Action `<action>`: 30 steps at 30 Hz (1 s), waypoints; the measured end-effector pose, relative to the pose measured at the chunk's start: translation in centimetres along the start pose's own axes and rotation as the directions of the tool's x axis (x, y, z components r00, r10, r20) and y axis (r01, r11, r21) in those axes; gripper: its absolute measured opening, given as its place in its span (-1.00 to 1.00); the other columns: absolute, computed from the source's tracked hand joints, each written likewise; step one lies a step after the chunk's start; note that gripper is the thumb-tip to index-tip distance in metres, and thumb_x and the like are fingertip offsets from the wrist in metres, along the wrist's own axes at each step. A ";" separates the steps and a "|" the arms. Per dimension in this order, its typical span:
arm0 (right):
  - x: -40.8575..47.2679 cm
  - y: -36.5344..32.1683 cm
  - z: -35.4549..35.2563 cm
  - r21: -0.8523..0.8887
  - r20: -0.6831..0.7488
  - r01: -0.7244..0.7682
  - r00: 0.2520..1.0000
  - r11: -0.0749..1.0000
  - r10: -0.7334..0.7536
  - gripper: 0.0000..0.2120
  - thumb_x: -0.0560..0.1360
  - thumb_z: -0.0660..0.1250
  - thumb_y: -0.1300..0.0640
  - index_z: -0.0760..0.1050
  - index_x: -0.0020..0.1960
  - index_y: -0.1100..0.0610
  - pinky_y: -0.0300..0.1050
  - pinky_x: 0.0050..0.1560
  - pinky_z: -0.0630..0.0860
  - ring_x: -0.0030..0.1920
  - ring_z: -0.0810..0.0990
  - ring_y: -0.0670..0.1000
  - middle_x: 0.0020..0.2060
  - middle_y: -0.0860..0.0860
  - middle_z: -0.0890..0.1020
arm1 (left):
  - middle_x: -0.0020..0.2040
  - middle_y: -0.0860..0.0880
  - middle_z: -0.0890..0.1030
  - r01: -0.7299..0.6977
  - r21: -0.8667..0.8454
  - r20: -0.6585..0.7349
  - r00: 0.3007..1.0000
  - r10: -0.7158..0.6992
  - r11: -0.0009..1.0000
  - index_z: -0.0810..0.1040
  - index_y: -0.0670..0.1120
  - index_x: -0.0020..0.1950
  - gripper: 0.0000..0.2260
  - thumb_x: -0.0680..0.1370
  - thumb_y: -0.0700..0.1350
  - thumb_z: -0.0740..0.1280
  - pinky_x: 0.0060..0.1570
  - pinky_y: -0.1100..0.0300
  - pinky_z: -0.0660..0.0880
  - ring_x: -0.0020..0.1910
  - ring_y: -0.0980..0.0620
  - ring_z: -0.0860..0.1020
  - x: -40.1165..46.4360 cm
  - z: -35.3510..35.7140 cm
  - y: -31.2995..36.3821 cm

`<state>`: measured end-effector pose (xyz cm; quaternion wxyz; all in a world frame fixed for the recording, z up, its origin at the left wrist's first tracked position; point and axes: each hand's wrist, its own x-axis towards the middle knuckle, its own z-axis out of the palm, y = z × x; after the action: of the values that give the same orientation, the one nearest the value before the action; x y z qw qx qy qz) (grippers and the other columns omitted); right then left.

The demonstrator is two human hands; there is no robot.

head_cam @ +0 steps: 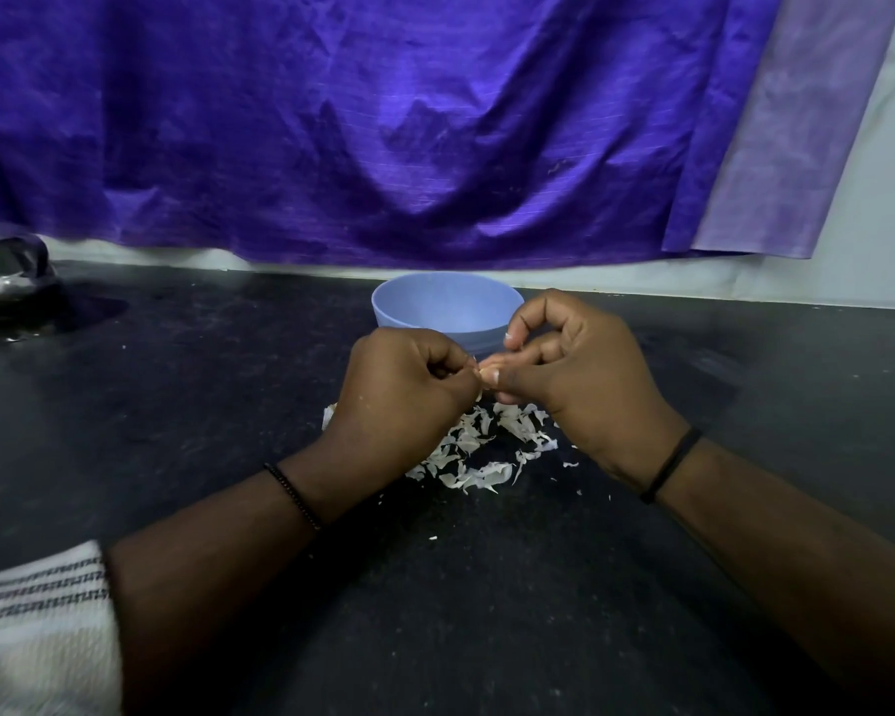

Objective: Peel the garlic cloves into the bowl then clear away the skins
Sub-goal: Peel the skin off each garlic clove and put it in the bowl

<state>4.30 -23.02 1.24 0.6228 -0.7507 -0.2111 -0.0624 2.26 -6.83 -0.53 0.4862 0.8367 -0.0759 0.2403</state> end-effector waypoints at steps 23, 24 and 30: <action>0.1 -0.1 -0.5 0.225 0.028 -0.138 0.990 0.964 0.135 -0.82 0.50 0.37 0.44 0.51 0.02 0.23 -0.12 -0.22 0.65 -0.21 0.68 0.08 -0.16 0.26 0.65 | -0.42 -0.20 0.53 0.097 -0.031 0.024 0.995 -0.097 0.995 0.48 -0.22 -0.36 -0.64 0.56 -0.05 0.39 -0.39 0.09 0.40 -0.48 0.02 0.45 0.3 0.3 -0.3; 0.1 -0.1 -0.4 0.221 0.027 -0.134 0.991 0.966 0.131 -0.83 0.50 0.37 0.43 0.52 0.01 0.23 -0.14 -0.24 0.64 -0.22 0.67 0.07 -0.16 0.26 0.64 | -0.43 -0.15 0.54 0.090 -0.012 0.005 0.996 -0.090 0.996 0.48 -0.17 -0.37 -0.68 0.52 -0.08 0.43 -0.39 0.12 0.40 -0.47 0.04 0.46 0.3 0.2 -0.5; 0.2 0.2 -0.4 0.199 0.010 -0.101 0.995 0.975 0.101 -0.83 0.47 0.40 0.45 0.54 0.02 0.28 -0.21 -0.26 0.60 -0.22 0.65 0.07 -0.21 0.24 0.64 | -0.29 0.05 0.59 0.034 0.000 -0.003 0.999 -0.034 0.999 0.54 0.00 -0.12 -0.83 0.45 -0.24 0.46 -0.35 0.20 0.45 -0.41 0.17 0.50 0.2 0.1 -0.5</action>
<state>4.60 -23.41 1.25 0.6973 -0.6943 -0.1776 -0.0094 2.64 -6.65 -0.88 0.4904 0.8375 -0.0608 0.2332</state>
